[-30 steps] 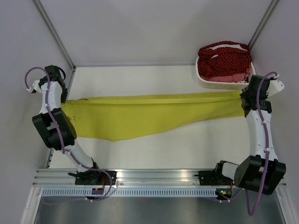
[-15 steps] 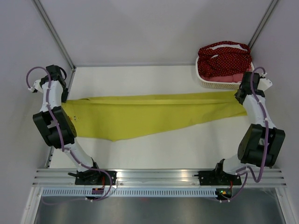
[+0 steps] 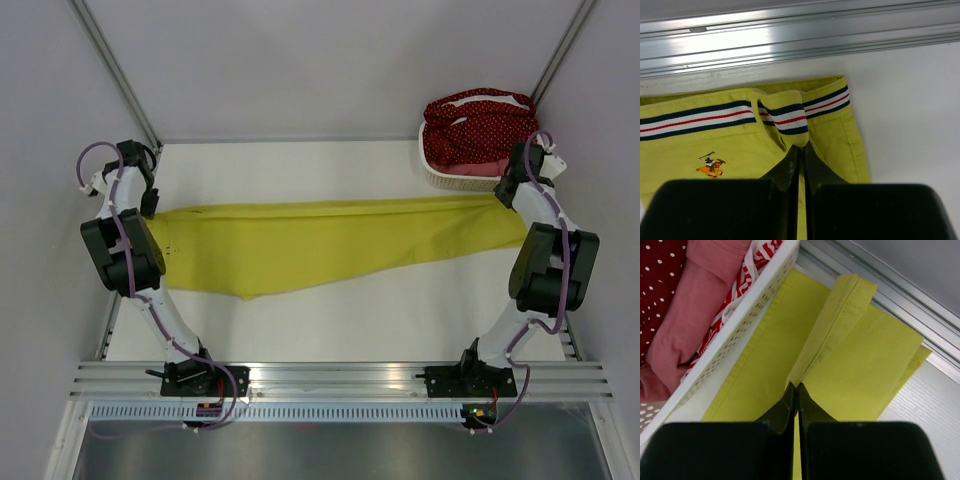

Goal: Fold and stack the mixed laundry pile
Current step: Fold the trousers at the center of the board.

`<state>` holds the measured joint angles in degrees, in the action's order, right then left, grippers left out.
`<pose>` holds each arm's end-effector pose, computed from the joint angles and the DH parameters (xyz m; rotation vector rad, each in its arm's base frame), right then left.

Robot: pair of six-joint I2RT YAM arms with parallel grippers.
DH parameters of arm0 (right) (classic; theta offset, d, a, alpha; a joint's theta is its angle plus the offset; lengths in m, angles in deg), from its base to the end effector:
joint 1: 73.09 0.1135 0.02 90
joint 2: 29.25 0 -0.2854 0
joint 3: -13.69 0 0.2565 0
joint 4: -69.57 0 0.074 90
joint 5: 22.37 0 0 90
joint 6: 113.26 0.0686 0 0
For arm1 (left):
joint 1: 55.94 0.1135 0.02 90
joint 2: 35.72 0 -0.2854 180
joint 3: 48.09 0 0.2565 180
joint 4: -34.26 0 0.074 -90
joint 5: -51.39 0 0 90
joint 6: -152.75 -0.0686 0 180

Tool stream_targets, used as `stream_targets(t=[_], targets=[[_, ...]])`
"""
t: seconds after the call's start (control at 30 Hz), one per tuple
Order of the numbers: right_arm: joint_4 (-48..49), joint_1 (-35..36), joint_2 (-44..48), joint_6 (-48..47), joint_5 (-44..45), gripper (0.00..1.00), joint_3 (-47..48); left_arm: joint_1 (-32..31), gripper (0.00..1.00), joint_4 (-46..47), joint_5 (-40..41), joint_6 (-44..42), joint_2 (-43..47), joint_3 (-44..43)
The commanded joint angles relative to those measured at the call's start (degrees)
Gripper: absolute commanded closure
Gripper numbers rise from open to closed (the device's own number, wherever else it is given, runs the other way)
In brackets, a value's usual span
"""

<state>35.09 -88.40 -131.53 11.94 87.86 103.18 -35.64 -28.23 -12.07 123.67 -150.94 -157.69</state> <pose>0.4034 -0.1350 0.2339 1.1458 2.0462 -0.2530 0.4089 0.1839 0.2210 -1.7822 1.8964 0.4005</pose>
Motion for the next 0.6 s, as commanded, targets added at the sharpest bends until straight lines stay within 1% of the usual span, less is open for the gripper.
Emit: stream_targets(t=[0.0, 0.23, 0.27, 0.3, 0.33, 0.37, 0.4, 0.47, 0.5, 0.53, 0.57], targets=[[8.5, -1.8, -2.6, -3.4, 6.9, 1.0, 5.0, 1.8, 0.98, 7.0, 9.8, 2.8, -1.0, -3.9], [11.0, -1.1, -7.8, -3.0, 5.5, 1.0, 9.0, 1.6, 0.98, 7.0, 9.9, 1.9, -3.4, -6.3], [11.0, -1.0, -8.7, -2.9, 5.4, 0.98, 9.5, 1.6, 0.95, 6.9, 9.9, 1.5, -3.8, -6.8], [10.8, -0.9, -9.2, -3.3, 5.0, 0.94, 10.2, 1.4, 0.73, 7.0, 9.8, 1.3, -3.7, -6.8], [10.5, -0.9, -9.4, -3.4, 4.6, 0.86, 11.8, 1.4, 0.56, 7.0, 9.5, 1.1, -3.6, -6.9], [9.5, -0.8, -9.5, -3.2, 4.6, 0.65, 12.4, 1.4, 0.43, 6.9, 9.1, 0.8, -3.2, -7.0], [9.4, -0.7, -9.2, -3.7, 4.7, 0.55, 12.6, 1.3, 0.25, 7.0, 8.8, 0.3, -2.7, -7.1], [9.4, -0.6, -7.2, -3.9, 5.2, 0.3, 12.3, 1.3, 0.15, 6.9, 8.3, -0.5, -0.7, -7.0], [9.3, -0.6, -6.3, -4.3, 5.2, 0.21, 11.5, 1.2, 0.01, 7.0, 7.6, -0.9, 0.1, -6.9], [9.1, -0.6, -5.2, -5.0, 5.3, 0.18, 11.0, 1.2, 0.0, 7.0, 7.1, -1.2, 0.9, -6.8], [8.7, -0.6, -2.9, -5.4, 4.8, 0.16, 10.2, 1.2, 0.0, 6.9, 6.7, -1.9, 2.9, -6.5]])
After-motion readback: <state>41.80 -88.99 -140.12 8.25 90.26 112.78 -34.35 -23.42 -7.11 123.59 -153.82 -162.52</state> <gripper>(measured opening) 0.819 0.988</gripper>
